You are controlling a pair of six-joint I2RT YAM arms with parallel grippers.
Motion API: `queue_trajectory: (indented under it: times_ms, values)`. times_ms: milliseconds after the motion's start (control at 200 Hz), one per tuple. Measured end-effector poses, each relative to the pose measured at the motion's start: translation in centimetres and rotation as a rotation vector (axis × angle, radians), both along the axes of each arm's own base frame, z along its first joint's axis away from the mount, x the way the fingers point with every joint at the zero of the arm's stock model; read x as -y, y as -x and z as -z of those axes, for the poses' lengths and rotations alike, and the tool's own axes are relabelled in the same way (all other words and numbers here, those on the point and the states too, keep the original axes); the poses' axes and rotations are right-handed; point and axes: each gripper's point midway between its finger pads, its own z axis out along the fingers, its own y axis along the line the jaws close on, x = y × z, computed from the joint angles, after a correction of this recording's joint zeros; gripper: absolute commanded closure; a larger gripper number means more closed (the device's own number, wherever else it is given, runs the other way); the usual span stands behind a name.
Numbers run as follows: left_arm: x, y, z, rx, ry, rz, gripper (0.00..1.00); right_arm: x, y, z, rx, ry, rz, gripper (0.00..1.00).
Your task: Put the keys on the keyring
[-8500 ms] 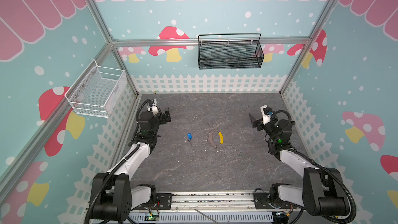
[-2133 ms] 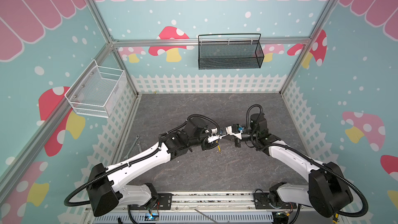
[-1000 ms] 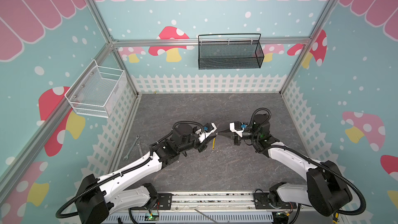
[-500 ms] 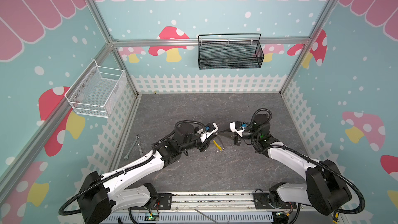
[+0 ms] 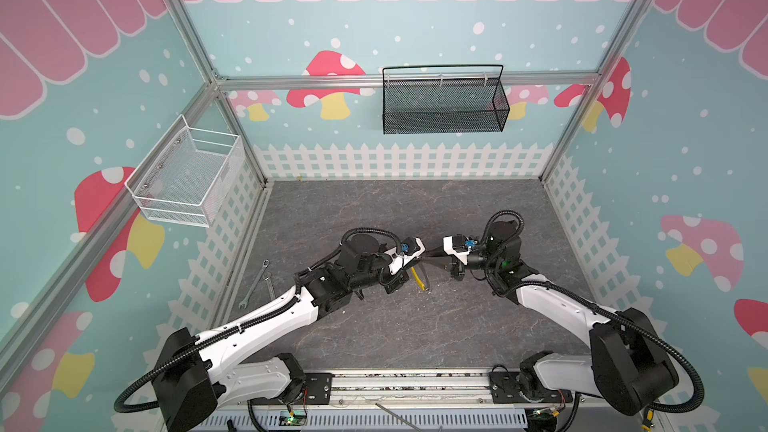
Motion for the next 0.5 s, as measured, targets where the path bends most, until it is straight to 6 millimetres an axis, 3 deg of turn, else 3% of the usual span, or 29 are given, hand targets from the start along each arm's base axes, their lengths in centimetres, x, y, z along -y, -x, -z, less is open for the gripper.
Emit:
queue_trajectory:
  times_ms: [235, 500]
  values:
    - [0.10, -0.05, -0.87, 0.023, -0.077, 0.034, 1.00, 0.22, -0.02, 0.29, 0.017, 0.026, 0.027, 0.78]
    - [0.22, 0.02, -0.22, 0.000, -0.175, 0.069, 1.00, 0.57, 0.04, 0.35, 0.037, 0.052, 0.056, 0.75]
